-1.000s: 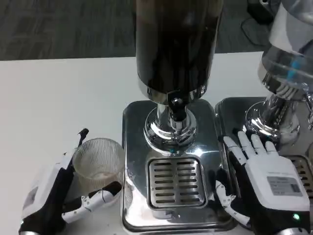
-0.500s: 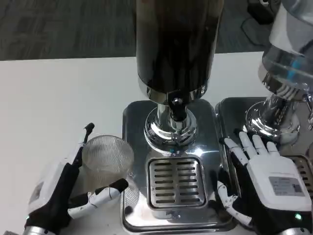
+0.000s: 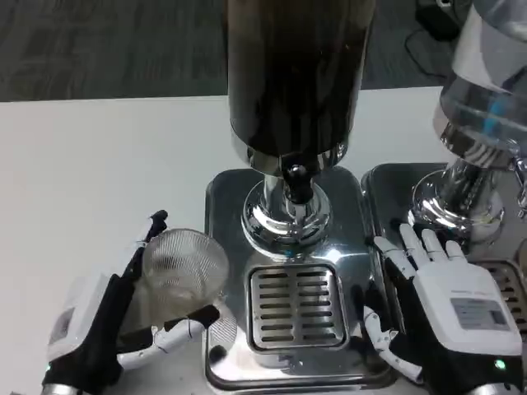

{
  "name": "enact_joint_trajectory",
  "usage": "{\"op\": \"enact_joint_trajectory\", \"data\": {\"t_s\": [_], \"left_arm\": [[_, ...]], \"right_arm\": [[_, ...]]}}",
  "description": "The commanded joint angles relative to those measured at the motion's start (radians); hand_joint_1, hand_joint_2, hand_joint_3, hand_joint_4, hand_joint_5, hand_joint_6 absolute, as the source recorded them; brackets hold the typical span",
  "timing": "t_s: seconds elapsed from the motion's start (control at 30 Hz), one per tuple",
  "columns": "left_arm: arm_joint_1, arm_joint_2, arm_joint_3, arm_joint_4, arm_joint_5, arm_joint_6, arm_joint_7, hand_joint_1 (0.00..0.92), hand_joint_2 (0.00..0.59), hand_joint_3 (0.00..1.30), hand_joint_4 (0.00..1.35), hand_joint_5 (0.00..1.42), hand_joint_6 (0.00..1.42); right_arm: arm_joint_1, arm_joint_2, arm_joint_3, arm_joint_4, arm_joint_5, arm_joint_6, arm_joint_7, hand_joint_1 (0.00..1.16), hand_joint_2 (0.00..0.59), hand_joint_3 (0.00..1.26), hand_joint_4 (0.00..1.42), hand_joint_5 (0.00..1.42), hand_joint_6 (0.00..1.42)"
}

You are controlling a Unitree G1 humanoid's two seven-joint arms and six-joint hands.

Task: Grasp the cup under the faucet to collect the drink, then remove the cup.

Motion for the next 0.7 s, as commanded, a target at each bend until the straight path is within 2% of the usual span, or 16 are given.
{"op": "enact_joint_trajectory", "data": {"t_s": [0.03,0.13,0.3,0.7], "left_arm": [[0.012,0.001,-0.001,-0.015,0.026,-0.005,0.053,0.519,0.142,0.12,0.15,0.4,0.3],[0.014,0.0,0.001,-0.016,0.04,-0.004,0.082,0.527,0.16,0.19,0.22,0.48,0.41],[0.016,0.001,-0.002,-0.019,0.05,-0.002,0.113,0.518,0.164,0.26,0.28,0.56,0.51],[0.02,0.001,0.0,-0.026,0.073,-0.007,0.165,0.533,0.165,0.31,0.34,0.65,0.64]], "right_arm": [[-0.008,-0.005,-0.009,-0.011,0.011,-0.008,0.01,0.39,0.541,0.16,0.0,0.0,0.01],[-0.008,-0.006,-0.013,-0.01,0.016,-0.009,0.013,0.39,0.54,0.17,0.0,0.0,0.02],[-0.007,-0.007,-0.015,-0.01,0.021,-0.01,0.014,0.38,0.54,0.17,0.0,0.0,0.03],[-0.008,-0.009,-0.013,-0.011,0.022,-0.011,0.012,0.38,0.54,0.17,0.0,0.0,0.04]]}}
